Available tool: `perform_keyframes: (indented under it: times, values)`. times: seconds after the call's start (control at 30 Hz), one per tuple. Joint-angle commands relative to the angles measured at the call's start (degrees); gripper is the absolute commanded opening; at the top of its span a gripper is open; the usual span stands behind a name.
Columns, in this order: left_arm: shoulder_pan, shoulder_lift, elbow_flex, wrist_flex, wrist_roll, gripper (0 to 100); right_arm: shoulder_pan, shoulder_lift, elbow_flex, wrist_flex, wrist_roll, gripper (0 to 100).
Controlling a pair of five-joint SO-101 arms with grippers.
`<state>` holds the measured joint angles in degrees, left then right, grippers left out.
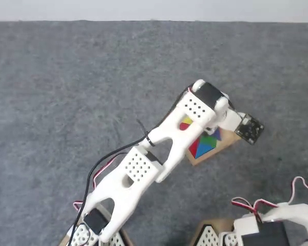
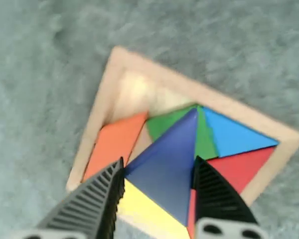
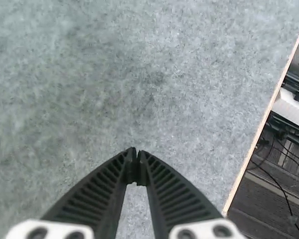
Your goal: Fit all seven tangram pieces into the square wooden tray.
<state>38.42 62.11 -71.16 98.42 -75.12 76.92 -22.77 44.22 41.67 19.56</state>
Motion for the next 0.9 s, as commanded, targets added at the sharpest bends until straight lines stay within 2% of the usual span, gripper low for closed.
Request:
perform_keyframes:
  times: [0.0, 0.13, 0.3, 0.5, 0.67, 0.8, 0.87]
  values:
    - [-1.2, -1.2, -3.4, 1.1, 4.0, 20, -2.2, -4.1, -2.2, 1.9, -0.6, 0.9]
    - [-1.1, -0.9, -3.3, -0.7, 5.5, 21, -3.2, -4.6, -0.8, 2.0, -0.6, 0.9]
    - [-0.7, -0.9, -3.2, -0.2, 2.8, 27, -3.2, -4.6, -0.7, 2.0, -0.6, 0.8]
    - [-1.5, -1.1, -3.2, 0.3, 2.5, 26, -3.2, -4.6, -1.0, 1.9, -0.6, 0.8]
    - [-6.7, -0.9, -4.1, -0.1, 10.4, 21, -3.3, -4.6, -0.9, 1.9, -0.6, 0.8]
    - [-11.6, -0.8, -4.1, -3.4, 24.3, 20, -3.3, -4.6, -0.6, 2.3, -0.7, 0.8]
    - [-13.3, -0.8, -4.1, -2.2, 26.5, 20, -3.3, -4.6, -0.6, 2.4, -0.7, 0.8]
